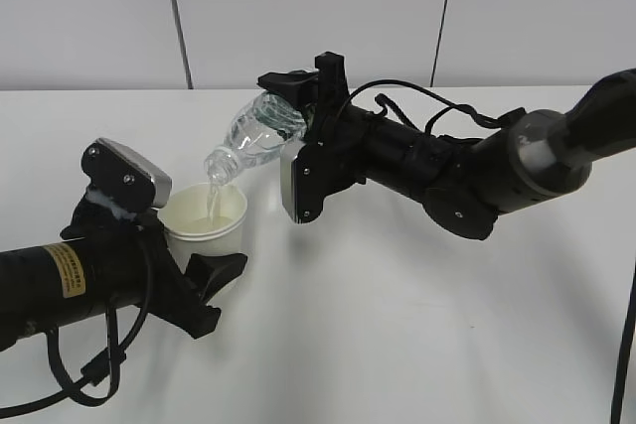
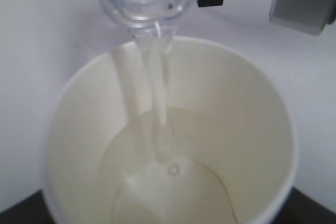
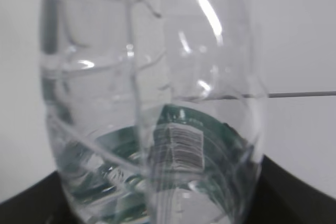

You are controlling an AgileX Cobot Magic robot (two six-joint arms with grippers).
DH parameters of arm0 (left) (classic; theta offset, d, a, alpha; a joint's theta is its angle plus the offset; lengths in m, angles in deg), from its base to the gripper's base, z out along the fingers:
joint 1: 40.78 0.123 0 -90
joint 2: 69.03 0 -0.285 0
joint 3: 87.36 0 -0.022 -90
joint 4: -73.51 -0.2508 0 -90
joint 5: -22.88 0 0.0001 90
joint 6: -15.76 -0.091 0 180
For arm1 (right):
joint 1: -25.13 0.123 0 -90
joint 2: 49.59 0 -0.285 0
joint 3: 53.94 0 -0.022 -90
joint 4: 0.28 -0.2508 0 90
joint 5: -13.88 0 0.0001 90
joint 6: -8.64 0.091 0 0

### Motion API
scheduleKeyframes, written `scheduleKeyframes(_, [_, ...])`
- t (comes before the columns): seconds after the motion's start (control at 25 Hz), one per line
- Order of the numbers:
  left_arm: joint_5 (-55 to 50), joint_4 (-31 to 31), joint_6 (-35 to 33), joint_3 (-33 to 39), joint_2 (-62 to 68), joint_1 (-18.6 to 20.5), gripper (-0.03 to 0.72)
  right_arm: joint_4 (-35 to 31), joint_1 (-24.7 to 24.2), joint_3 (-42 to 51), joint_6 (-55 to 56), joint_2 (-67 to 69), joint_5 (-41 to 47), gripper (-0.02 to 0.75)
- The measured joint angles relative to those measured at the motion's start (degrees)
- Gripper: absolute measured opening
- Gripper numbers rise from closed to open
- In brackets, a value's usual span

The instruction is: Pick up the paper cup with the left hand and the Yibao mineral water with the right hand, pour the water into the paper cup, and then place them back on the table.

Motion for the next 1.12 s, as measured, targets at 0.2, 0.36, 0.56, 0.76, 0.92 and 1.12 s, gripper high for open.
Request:
scheduleKeyframes(0.2, [0.0, 0.0, 0.0, 0.0, 0.0, 0.0, 0.442, 0.0, 0.0, 0.0, -0.1, 0.0, 0.0, 0.451])
scheduleKeyframes(0.36, [0.0, 0.0, 0.0, 0.0, 0.0, 0.0, 0.441, 0.0, 0.0, 0.0, -0.2, 0.0, 0.0, 0.451])
scheduleKeyframes(0.56, [0.0, 0.0, 0.0, 0.0, 0.0, 0.0, 0.441, 0.0, 0.0, 0.0, -0.3, 0.0, 0.0, 0.451])
scheduleKeyframes(0.76, [0.1, 0.0, 0.0, 0.0, 0.0, 0.0, 0.441, 0.0, 0.0, 0.0, 3.2, 0.0, -0.1, 0.451])
scheduleKeyframes(0.92, [0.6, 0.3, 0.0, 0.0, 0.0, 0.0, 0.441, 0.0, 0.0, 0.0, 8.8, 0.0, -0.6, 0.451])
scheduleKeyframes(1.12, [1.4, 1.9, 0.0, 0.0, 0.0, 0.0, 0.441, -0.7, 0.0, 0.0, 19.8, 0.0, -2.2, 0.451])
